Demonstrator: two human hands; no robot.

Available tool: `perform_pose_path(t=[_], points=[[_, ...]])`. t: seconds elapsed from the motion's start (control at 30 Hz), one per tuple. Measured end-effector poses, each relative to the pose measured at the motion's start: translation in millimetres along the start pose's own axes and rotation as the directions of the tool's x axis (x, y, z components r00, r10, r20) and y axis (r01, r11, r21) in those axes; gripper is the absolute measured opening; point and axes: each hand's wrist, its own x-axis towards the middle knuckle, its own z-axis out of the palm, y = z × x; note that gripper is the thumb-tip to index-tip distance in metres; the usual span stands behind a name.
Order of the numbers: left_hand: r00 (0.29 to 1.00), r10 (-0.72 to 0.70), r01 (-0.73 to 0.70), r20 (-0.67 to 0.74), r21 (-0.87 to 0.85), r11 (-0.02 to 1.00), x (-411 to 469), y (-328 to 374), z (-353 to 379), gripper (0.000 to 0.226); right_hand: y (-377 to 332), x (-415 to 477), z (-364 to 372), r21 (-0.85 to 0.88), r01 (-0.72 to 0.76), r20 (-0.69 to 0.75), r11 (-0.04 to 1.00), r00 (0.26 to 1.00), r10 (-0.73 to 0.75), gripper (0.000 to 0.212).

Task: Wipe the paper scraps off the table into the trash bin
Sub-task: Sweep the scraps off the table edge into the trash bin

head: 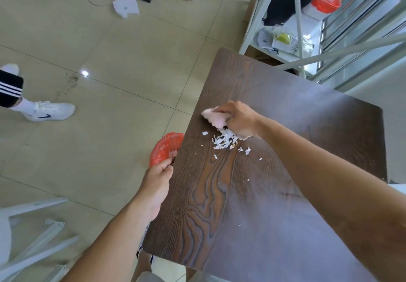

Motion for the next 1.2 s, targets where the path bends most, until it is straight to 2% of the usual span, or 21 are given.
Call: perform_pose_path(t=[0.07, 0.2, 0.23, 0.3, 0.37, 0.4, 0.43, 0.5, 0.53, 0.57, 0.63, 0.7, 0.93, 1.07, 1.2], points=[[1.0, -0.004, 0.004, 0.006, -0.022, 1.0, -1, 0, -1, 0.049, 11, -11, -10, -0.1, 0.082, 0.036, 0.992, 0.996, -0.079, 0.064], [0.999, -0.022, 0.024, 0.043, -0.043, 0.999, -9, 0, -4, 0.049, 59, -57, -39, -0.172, 0.094, -0.065, 0.981, 0.992, -0.107, 0.067], [0.998, -0.028, 0.03, 0.05, -0.042, 0.999, -11, -2, -6, 0.047, 73, -72, -39, -0.197, 0.055, -0.073, 0.979, 0.995, -0.071, 0.067], [0.997, -0.032, 0.036, 0.067, -0.051, 0.998, -15, -7, -11, 0.039, 92, -97, -24, -0.209, -0.115, -0.061, 0.971, 0.993, 0.105, 0.068], [0.996, -0.041, 0.045, 0.077, -0.057, 0.997, -18, -12, -15, 0.035, 101, -112, 9, -0.068, -0.319, -0.13, 0.945, 0.942, 0.309, 0.077], [0.996, -0.044, 0.048, 0.076, -0.058, 0.997, -19, -15, -17, 0.034, 97, -116, 24, 0.093, -0.386, -0.193, 0.918, 0.897, 0.397, 0.079], [0.996, -0.048, 0.052, 0.076, -0.057, 0.997, -21, -18, -19, 0.034, 87, -118, 37, 0.285, -0.404, -0.248, 0.869, 0.845, 0.474, 0.078], [0.994, -0.052, 0.058, 0.098, -0.058, 0.997, -23, -23, -22, 0.033, 59, -114, 53, 0.627, -0.369, -0.253, 0.686, 0.736, 0.627, 0.074], [0.992, -0.051, 0.058, 0.113, -0.06, 0.997, -24, -25, -23, 0.034, 43, -108, 58, 0.73, -0.34, -0.213, 0.593, 0.712, 0.67, 0.072], [0.991, -0.053, 0.06, 0.122, -0.056, 0.997, -25, -27, -24, 0.034, 31, -98, 62, 0.774, -0.311, -0.199, 0.552, 0.707, 0.678, 0.071], [0.991, -0.054, 0.061, 0.126, -0.05, 0.997, -24, -28, -26, 0.033, 6, -75, 67, 0.762, -0.283, -0.222, 0.582, 0.73, 0.646, 0.075], [0.989, -0.057, 0.064, 0.135, -0.046, 0.997, -23, -29, -29, 0.033, -13, -52, 72, 0.686, -0.29, -0.244, 0.667, 0.772, 0.587, 0.079], [0.978, -0.073, 0.089, 0.194, -0.072, 0.993, -27, -40, -40, 0.033, -67, -25, 84, 0.461, -0.354, -0.197, 0.814, 0.853, 0.482, 0.08], [0.979, -0.07, 0.076, 0.191, -0.026, 0.997, -29, -36, -43, 0.032, -97, -18, 99, 0.431, -0.318, -0.196, 0.844, 0.881, 0.432, 0.066], [0.98, -0.054, 0.037, 0.19, 0.09, 0.995, -30, -32, -45, 0.03, -130, -14, 110, 0.395, -0.32, -0.177, 0.861, 0.893, 0.413, 0.031]])
